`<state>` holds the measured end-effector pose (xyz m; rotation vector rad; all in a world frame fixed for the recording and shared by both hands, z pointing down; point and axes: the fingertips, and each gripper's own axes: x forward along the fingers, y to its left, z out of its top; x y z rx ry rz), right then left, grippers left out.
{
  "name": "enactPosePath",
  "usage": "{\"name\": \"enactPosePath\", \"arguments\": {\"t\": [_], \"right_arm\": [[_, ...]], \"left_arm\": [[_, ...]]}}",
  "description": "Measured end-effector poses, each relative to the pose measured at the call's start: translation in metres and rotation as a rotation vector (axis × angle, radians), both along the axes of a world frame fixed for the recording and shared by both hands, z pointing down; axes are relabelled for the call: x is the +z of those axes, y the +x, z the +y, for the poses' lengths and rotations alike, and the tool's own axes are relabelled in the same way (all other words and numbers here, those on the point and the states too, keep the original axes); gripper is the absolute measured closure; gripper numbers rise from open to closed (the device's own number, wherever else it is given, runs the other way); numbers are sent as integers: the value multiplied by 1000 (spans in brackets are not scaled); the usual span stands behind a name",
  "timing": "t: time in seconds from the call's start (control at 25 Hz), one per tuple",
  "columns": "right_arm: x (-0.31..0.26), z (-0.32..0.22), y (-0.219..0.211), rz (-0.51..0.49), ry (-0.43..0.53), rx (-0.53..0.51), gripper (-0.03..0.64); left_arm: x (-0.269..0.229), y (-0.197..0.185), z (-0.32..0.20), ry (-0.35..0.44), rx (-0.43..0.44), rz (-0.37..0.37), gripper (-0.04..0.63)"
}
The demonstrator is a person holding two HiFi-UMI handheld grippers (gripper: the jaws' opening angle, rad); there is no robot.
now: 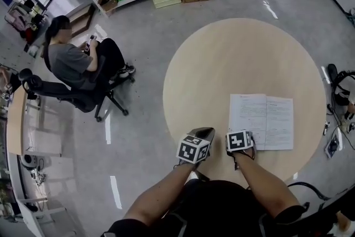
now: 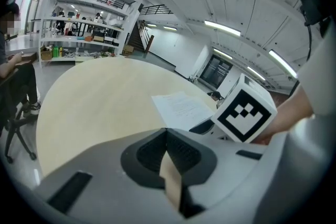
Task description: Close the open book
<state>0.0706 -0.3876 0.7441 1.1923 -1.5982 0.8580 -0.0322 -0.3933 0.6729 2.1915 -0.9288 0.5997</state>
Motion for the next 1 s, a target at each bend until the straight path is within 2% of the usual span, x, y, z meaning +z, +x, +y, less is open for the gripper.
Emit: {"name": "enactPosePath", "arguments": {"t": [0.16, 0.64, 0.84, 1.0], "right_arm": [[0, -2, 5, 15, 6, 13, 449], [-5, -4, 14, 7, 25, 70, 557], [-16, 0, 29, -29, 10, 124, 571], [-20, 4, 44, -7, 31, 123, 571]], "left_arm": [[-1, 5, -3, 8, 21, 18, 606], [-1, 0, -1, 8, 23, 33, 606], [-5, 2, -2, 16, 26, 31, 606], [-4, 11, -2, 20, 47, 34, 606]]}}
